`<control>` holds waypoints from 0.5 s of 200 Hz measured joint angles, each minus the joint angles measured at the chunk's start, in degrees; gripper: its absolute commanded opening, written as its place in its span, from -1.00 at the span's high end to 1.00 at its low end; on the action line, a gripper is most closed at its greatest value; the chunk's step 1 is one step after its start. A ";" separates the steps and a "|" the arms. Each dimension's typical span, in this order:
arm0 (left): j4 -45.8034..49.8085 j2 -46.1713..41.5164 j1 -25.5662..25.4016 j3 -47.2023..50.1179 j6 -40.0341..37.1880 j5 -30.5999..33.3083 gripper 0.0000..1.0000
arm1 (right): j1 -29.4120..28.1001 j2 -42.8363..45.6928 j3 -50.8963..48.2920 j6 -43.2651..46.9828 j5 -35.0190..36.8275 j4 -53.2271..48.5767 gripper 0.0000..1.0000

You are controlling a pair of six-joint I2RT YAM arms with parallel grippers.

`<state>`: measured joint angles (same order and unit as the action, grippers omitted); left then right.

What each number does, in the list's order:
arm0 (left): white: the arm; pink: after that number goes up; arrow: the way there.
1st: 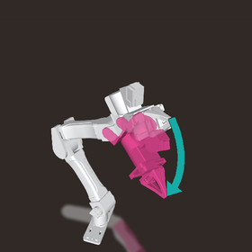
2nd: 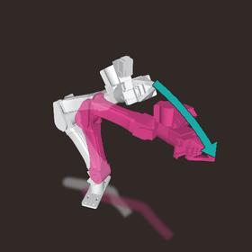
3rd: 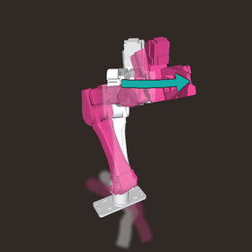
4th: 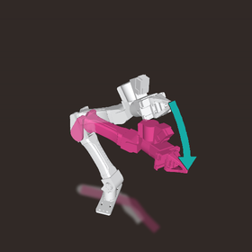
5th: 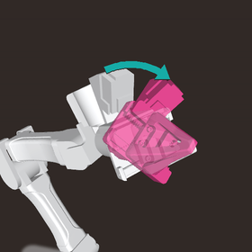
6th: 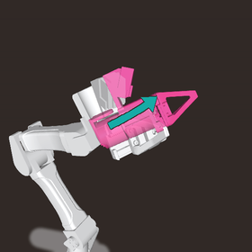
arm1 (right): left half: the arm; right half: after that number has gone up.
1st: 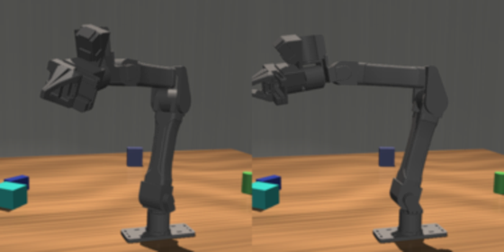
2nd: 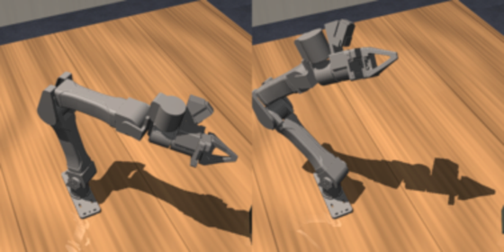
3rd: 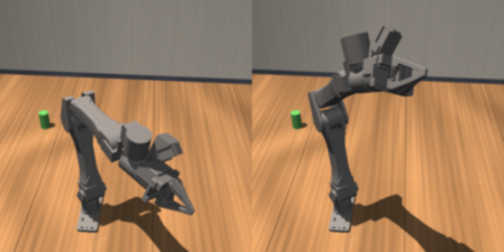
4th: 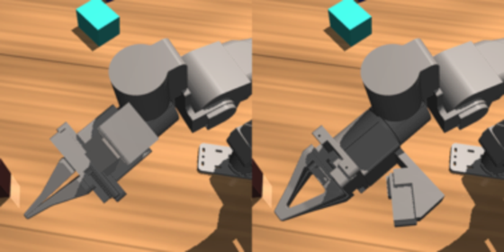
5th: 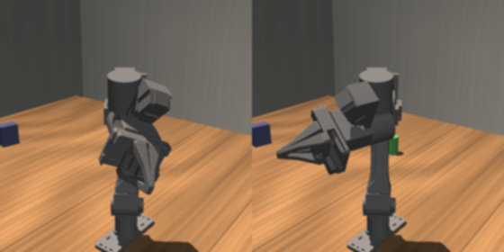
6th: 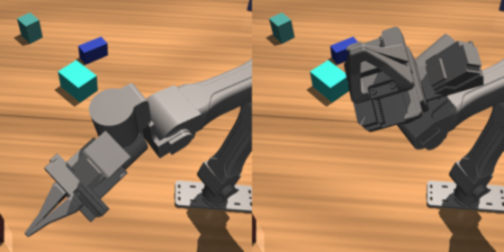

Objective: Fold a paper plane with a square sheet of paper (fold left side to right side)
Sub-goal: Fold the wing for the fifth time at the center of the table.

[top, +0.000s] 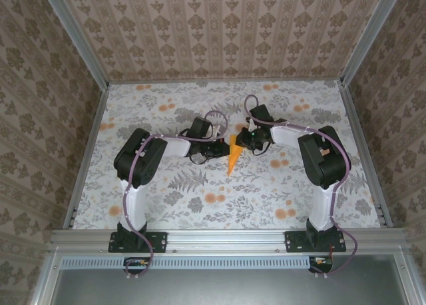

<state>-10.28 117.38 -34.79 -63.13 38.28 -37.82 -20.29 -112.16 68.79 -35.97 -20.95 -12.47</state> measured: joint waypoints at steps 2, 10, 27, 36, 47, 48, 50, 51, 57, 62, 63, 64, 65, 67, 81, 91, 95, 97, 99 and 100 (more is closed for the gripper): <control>0.04 0.00 0.00 -0.02 0.00 0.00 1.00 | 0.00 0.00 -0.02 0.00 0.04 -0.02 0.64; 0.13 0.00 0.00 -0.07 0.00 0.00 1.00 | 0.00 0.00 -0.20 0.02 0.22 0.00 0.65; 0.35 0.02 0.00 -0.17 0.00 0.00 1.00 | 0.00 0.00 -0.85 -0.02 0.83 0.00 0.68; 0.46 0.02 -0.04 -0.24 0.00 0.02 1.00 | 0.00 0.00 -1.36 -0.11 1.07 0.02 0.72; 0.59 0.04 -0.04 -0.28 0.00 0.02 1.00 | 0.00 0.00 -1.99 -0.31 1.27 0.17 0.77; 0.59 0.04 -0.04 -0.28 0.00 0.02 1.00 | 0.00 0.00 -2.03 -0.31 1.29 0.22 0.77; 0.59 0.04 -0.04 -0.28 -0.02 0.02 1.00 | 0.00 0.00 -2.12 -0.28 1.25 0.28 0.78; 0.59 0.04 -0.04 -0.28 0.00 0.02 1.00 | 0.00 0.02 -2.14 -0.28 1.27 0.33 0.79; 0.63 0.04 -0.04 -0.31 0.00 0.02 1.00 | 0.00 0.02 -2.27 -0.39 1.25 0.50 0.80; 0.68 0.04 -0.04 -0.35 0.00 0.02 0.98 | 0.02 0.02 -2.40 -0.52 1.22 0.68 0.81; 0.68 0.04 -0.04 -0.35 0.00 0.02 0.98 | 0.02 0.02 -2.40 -0.50 1.22 0.70 0.81; 0.70 0.04 -0.04 -0.35 0.00 0.02 0.97 | 0.02 0.02 -2.45 -0.46 1.22 0.74 0.81; 0.72 0.04 -0.04 -0.37 0.00 0.02 0.97 | 0.02 0.02 -2.45 -0.48 1.22 0.79 0.81; 0.72 0.04 -0.04 -0.39 0.00 0.02 0.95 | 0.02 0.02 -2.51 -0.57 1.22 0.87 0.81; 0.79 0.04 -0.04 -0.39 0.00 0.02 0.80 | 0.07 0.09 -2.78 -0.68 1.20 1.27 0.81; 0.74 -0.13 -0.04 -0.39 -0.11 -0.13 0.70 | 0.13 0.17 -3.08 -0.68 1.16 1.70 0.81; 0.76 -0.15 -0.04 -0.39 -0.11 -0.13 0.65 | 0.15 0.20 -3.19 -0.68 1.14 1.84 0.81; 0.81 -0.31 -0.04 -0.39 -0.17 -0.13 0.63 | 0.15 0.24 -3.23 -0.68 1.11 1.95 0.81; 0.90 -0.42 -0.07 -0.39 -0.15 -0.15 0.61 | 0.15 0.24 -3.32 -0.68 1.09 2.01 0.81; 0.90 -0.44 -0.07 -0.39 -0.13 -0.15 0.61 | 0.15 0.24 -3.32 -0.68 1.09 2.03 0.81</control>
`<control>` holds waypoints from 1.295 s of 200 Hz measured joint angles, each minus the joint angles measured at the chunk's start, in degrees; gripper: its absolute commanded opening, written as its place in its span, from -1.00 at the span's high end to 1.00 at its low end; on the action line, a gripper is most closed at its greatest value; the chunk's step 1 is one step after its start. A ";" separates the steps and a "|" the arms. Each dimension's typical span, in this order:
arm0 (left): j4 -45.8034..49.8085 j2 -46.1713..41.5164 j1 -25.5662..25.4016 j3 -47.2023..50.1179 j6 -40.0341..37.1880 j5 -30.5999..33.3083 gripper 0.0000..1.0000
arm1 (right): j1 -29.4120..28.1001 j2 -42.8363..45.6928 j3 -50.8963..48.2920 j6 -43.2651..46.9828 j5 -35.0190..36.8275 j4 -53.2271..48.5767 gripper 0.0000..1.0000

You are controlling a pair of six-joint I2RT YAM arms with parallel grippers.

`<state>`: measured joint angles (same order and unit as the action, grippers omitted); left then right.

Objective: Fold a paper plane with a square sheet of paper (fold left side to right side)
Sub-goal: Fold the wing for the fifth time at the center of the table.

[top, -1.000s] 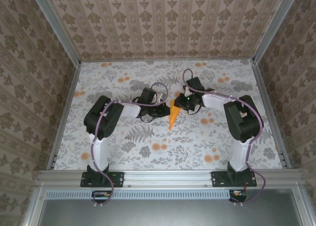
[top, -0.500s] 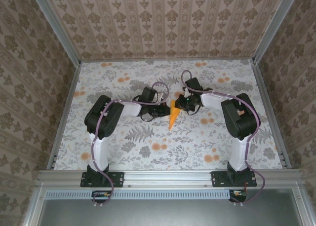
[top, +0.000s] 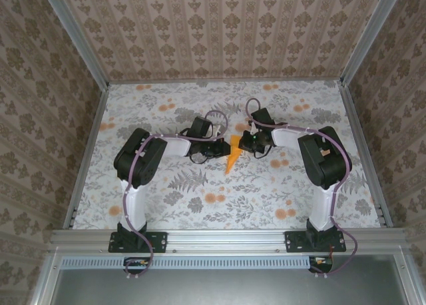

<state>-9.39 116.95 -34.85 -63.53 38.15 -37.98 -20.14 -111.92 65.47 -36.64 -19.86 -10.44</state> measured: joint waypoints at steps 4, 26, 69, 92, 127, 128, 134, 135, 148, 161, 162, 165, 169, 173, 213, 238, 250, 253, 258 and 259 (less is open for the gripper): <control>0.20 -0.28 -0.02 0.04 -0.24 0.15 0.57 | 0.02 0.04 -0.09 -0.02 -0.04 0.13 0.82; 2.25 -3.26 0.37 1.14 -0.85 1.44 0.50 | 0.02 0.11 -0.35 -0.02 -0.11 0.61 0.82; 6.43 -13.07 0.98 3.45 -1.38 0.57 0.59 | 0.17 0.11 -0.35 0.00 -0.50 0.63 0.85; 6.19 -15.85 -0.17 4.70 -0.57 -2.36 0.60 | 0.17 0.11 -0.35 0.02 -0.63 0.63 0.86; 6.40 -14.95 -3.02 5.70 1.11 -5.95 0.59 | 0.24 0.09 -0.35 0.02 -0.90 0.63 0.86; 6.38 -14.88 -3.10 5.70 1.18 -6.03 0.59 | 0.24 0.09 -0.35 0.02 -0.90 0.63 0.86; 6.36 -14.51 -3.50 5.70 1.29 -6.38 0.58 | 0.26 0.09 -0.35 0.02 -0.92 0.61 0.86; 6.36 -14.43 -3.58 5.70 1.29 -6.47 0.59 | 0.26 0.09 -0.35 0.02 -0.94 0.63 0.86; 6.38 -13.38 -4.31 5.70 1.40 -7.15 0.58 | 0.26 0.04 -0.33 0.04 -1.03 0.61 0.86; 6.38 -12.22 -4.68 5.70 1.55 -7.34 0.59 | 0.28 0.04 -0.33 0.04 -1.14 0.61 0.86; 6.38 -12.15 -4.68 5.70 1.57 -7.34 0.59 | 0.28 0.04 -0.33 0.04 -1.16 0.61 0.86; 6.40 -11.85 -4.72 5.70 1.66 -7.32 0.59 | 0.28 0.04 -0.33 0.07 -1.16 0.61 0.86; 6.43 -11.56 -4.72 5.70 1.68 -7.26 0.59 | 0.26 0.04 -0.33 0.07 -1.14 0.61 0.86; 6.45 -11.17 -4.72 5.70 1.68 -7.21 0.59 | 0.26 0.04 -0.33 0.07 -1.14 0.61 0.86; 6.62 -9.62 -4.72 5.70 1.68 -6.25 0.58 | 0.26 0.04 -0.33 0.26 -1.16 0.59 0.86; 6.38 -9.57 -4.72 5.70 1.70 -5.88 0.58 | 0.26 0.04 -0.33 0.31 -1.14 0.59 0.86; 6.34 -9.42 -4.72 5.70 1.70 -5.73 0.58 | 0.28 0.04 -0.31 0.33 -1.16 0.59 0.86; 6.34 -9.40 -4.72 5.73 1.73 -5.73 0.58 | 0.28 0.04 -0.31 0.35 -1.14 0.57 0.86; 6.27 -9.29 -4.72 5.73 1.73 -5.73 0.58 | 0.26 0.04 -0.31 0.39 -1.16 0.57 0.86; 6.25 -9.27 -4.72 5.75 1.73 -5.70 0.58 | 0.26 0.04 -0.31 0.42 -1.16 0.57 0.86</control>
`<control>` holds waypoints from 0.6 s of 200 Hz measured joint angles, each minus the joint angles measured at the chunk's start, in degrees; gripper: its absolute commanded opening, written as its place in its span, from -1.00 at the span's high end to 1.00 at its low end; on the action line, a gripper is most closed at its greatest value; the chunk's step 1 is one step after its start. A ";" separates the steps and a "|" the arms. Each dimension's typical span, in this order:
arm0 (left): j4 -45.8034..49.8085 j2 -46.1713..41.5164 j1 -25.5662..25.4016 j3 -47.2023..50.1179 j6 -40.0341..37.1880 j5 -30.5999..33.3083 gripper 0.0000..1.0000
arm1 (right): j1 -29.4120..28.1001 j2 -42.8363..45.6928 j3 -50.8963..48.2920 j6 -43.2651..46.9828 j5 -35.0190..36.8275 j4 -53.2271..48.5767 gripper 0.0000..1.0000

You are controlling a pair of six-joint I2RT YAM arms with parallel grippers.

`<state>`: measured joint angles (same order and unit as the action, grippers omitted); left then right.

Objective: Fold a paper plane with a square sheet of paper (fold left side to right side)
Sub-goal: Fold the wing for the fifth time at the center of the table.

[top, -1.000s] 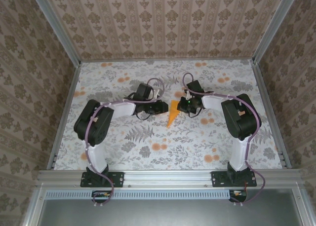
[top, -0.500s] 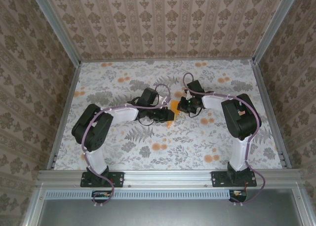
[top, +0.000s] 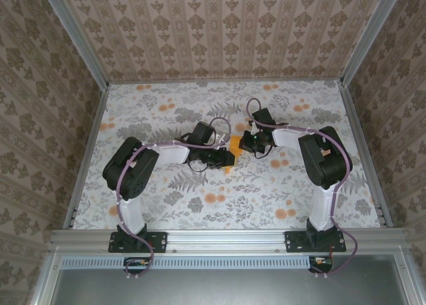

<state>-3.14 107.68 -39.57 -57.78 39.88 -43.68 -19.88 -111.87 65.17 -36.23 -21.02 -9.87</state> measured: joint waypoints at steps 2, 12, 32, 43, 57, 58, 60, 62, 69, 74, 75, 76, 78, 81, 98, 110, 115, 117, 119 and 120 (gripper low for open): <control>-0.07 0.04 0.00 0.02 0.02 0.00 0.58 | 0.02 0.00 0.00 0.02 0.00 0.00 0.86; -0.31 0.24 0.00 0.17 0.09 0.07 0.58 | 0.00 -0.02 0.02 0.04 0.00 0.00 0.86; -0.59 0.35 0.00 1.03 0.26 0.59 0.59 | 0.02 -0.02 0.02 0.04 0.02 -0.02 0.86; -0.74 0.39 0.00 1.42 0.39 0.87 0.60 | 0.00 -0.02 0.02 0.07 0.00 -0.02 0.86; -0.90 0.39 0.02 1.81 0.42 1.29 0.61 | 0.00 -0.02 0.02 0.07 0.00 -0.02 0.86; -0.92 0.39 0.02 1.84 0.42 1.31 0.61 | 0.00 -0.02 0.02 0.07 0.00 -0.02 0.86; -0.96 0.39 0.04 1.90 0.42 1.36 0.61 | 0.00 -0.02 0.02 0.07 0.02 -0.02 0.86; -0.98 0.39 0.07 1.90 0.42 1.42 0.61 | 0.00 -0.02 0.02 0.07 0.00 -0.02 0.86; -1.03 0.39 0.15 1.95 0.42 1.53 0.61 | 0.00 -0.02 0.02 0.07 0.00 -0.04 0.86; -1.16 0.39 0.17 2.01 0.42 1.55 0.61 | 0.00 -0.02 0.02 0.07 0.00 -0.04 0.86; -1.16 0.39 0.17 2.01 0.42 1.57 0.61 | 0.00 -0.02 0.02 0.07 0.00 -0.04 0.86; -1.16 0.39 0.20 2.03 0.42 1.60 0.61 | 0.00 -0.02 0.02 0.07 0.02 -0.04 0.86; -1.18 0.39 0.20 2.03 0.42 1.62 0.61 | 0.00 -0.02 0.02 0.07 0.00 -0.04 0.86; -1.20 0.39 0.24 2.05 0.42 1.64 0.61 | 0.00 -0.02 0.02 0.07 0.00 -0.04 0.86; -1.42 0.44 0.24 2.40 0.44 1.84 0.62 | 0.00 -0.04 0.02 0.09 0.02 -0.04 0.86; -1.62 0.63 0.24 2.58 0.44 2.08 0.62 | 0.00 -0.04 0.02 0.09 0.00 -0.04 0.86; -1.64 0.74 0.26 2.64 0.42 2.19 0.62 | 0.00 -0.04 0.02 0.09 0.00 -0.04 0.86; -1.62 0.81 0.28 2.67 0.42 2.21 0.62 | 0.00 -0.04 0.02 0.09 0.00 -0.04 0.86; -1.62 0.87 0.28 2.67 0.42 2.21 0.62 | 0.00 -0.04 0.02 0.09 0.00 -0.04 0.86; -1.62 0.94 0.28 2.69 0.42 2.23 0.62 | 0.00 -0.04 0.02 0.09 0.00 -0.04 0.85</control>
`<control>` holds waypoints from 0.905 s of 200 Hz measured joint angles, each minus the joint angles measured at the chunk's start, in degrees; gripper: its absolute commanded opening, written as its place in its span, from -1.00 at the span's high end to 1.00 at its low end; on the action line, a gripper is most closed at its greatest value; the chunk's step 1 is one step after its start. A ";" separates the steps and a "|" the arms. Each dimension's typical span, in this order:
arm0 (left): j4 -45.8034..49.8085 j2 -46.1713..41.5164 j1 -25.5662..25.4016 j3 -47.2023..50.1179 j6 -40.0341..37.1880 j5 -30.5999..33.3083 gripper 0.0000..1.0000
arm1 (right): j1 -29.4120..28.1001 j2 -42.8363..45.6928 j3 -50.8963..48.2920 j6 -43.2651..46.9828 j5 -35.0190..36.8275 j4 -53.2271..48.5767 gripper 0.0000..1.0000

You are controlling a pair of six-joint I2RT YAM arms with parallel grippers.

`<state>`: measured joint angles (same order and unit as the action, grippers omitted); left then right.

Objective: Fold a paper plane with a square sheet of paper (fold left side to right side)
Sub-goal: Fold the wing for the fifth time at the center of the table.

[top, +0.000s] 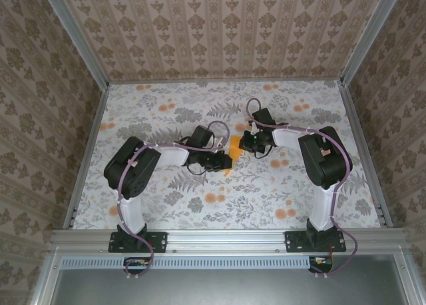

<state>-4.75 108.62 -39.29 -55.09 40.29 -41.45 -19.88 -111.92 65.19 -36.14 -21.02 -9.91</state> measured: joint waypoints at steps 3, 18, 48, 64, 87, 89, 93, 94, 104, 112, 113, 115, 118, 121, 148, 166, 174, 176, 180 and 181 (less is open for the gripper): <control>-0.02 0.09 0.00 0.00 0.00 0.07 0.62 | 0.00 0.00 0.00 0.00 0.00 0.00 0.86; -0.04 0.57 0.00 0.00 0.00 0.26 0.62 | 0.00 0.00 0.02 0.00 0.02 -0.02 0.86; -0.39 0.90 0.00 0.13 0.00 0.37 0.63 | 0.00 -0.02 0.11 0.04 0.00 -0.17 0.86; -0.61 0.90 0.00 0.33 0.00 0.72 0.64 | 0.00 -0.02 0.11 0.13 0.02 -0.17 0.86; -0.63 0.92 0.00 0.39 -0.02 0.85 0.65 | 0.00 -0.07 0.11 0.17 0.00 -0.17 0.86; -0.66 0.92 0.00 0.39 0.00 0.87 0.65 | 0.00 -0.07 0.11 0.17 0.00 -0.17 0.86; -0.63 0.92 0.00 0.39 0.00 0.92 0.65 | 0.00 -0.07 0.11 0.17 0.00 -0.17 0.86; -0.63 0.92 0.00 0.39 0.00 0.94 0.65 | 0.00 -0.07 0.11 0.17 0.00 -0.17 0.86; -0.66 0.92 0.00 0.44 -0.02 0.98 0.65 | 0.00 -0.07 0.11 0.17 -0.04 -0.15 0.86; -0.63 0.92 0.00 0.50 -0.02 1.03 0.66 | 0.02 -0.07 0.11 0.17 -0.17 -0.13 0.87; -0.63 0.92 0.00 0.50 -0.02 1.03 0.66 | 0.02 -0.07 0.11 0.17 -0.17 -0.13 0.87; -0.63 0.92 0.00 0.55 -0.02 1.05 0.66 | 0.02 -0.07 0.11 0.17 -0.22 -0.13 0.88; -0.63 0.92 -0.02 0.59 -0.02 1.14 0.66 | 0.02 -0.07 0.11 0.17 -0.26 -0.04 0.88; -0.63 0.92 -0.02 0.61 -0.02 1.20 0.66 | 0.04 -0.07 0.11 0.17 -0.33 -0.02 0.88; -0.15 0.92 -0.20 0.74 -0.37 2.29 0.72 | 0.59 0.11 -0.55 -0.04 -1.73 1.16 0.94; 0.17 0.90 -0.50 0.74 -0.92 3.26 0.75 | 0.98 0.59 -1.53 -0.07 -2.60 2.69 0.96; 0.28 0.90 -0.55 0.74 -1.14 3.52 0.75 | 1.03 1.05 -2.10 -0.07 -2.93 3.30 0.96; 0.31 0.90 -0.57 0.74 -1.18 3.58 0.76 | 1.07 1.22 -2.25 -0.04 -3.04 3.39 0.97; 0.39 0.87 -0.66 0.74 -1.36 3.74 0.76 | 1.14 1.66 -2.60 -0.07 -3.23 3.65 0.97; 0.42 0.87 -0.66 0.74 -1.36 3.76 0.76 | 1.16 1.73 -2.64 -0.07 -3.26 3.72 0.97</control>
<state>-4.34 109.49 -39.94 -54.35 38.94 -37.69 -18.72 -110.19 62.54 -36.21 -24.27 -6.20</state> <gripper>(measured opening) 0.124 0.051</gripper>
